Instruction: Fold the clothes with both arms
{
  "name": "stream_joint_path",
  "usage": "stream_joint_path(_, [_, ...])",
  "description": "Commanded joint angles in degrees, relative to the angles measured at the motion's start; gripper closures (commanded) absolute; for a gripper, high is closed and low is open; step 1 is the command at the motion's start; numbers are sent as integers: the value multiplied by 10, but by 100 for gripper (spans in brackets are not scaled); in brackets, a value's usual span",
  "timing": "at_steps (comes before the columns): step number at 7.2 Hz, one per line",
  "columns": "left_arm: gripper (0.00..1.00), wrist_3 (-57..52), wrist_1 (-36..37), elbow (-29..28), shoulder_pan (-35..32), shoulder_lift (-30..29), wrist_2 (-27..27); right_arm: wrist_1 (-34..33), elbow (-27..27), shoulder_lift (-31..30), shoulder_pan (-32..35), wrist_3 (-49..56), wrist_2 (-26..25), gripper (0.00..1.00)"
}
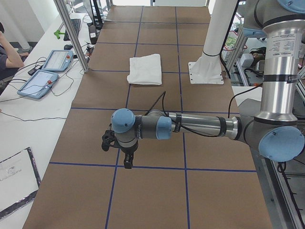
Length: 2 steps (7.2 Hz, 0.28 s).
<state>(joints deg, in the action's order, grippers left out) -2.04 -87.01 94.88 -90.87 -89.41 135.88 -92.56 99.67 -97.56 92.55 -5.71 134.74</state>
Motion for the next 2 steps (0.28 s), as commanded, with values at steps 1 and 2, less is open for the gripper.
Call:
stream_joint_path(1, [1, -1, 0, -4, 1, -1, 0, 0, 0, -1, 0, 0, 0, 0])
stream_joint_path(2, [1, 0, 0, -3, 1, 0, 0, 1, 1, -4, 0, 0, 1, 0])
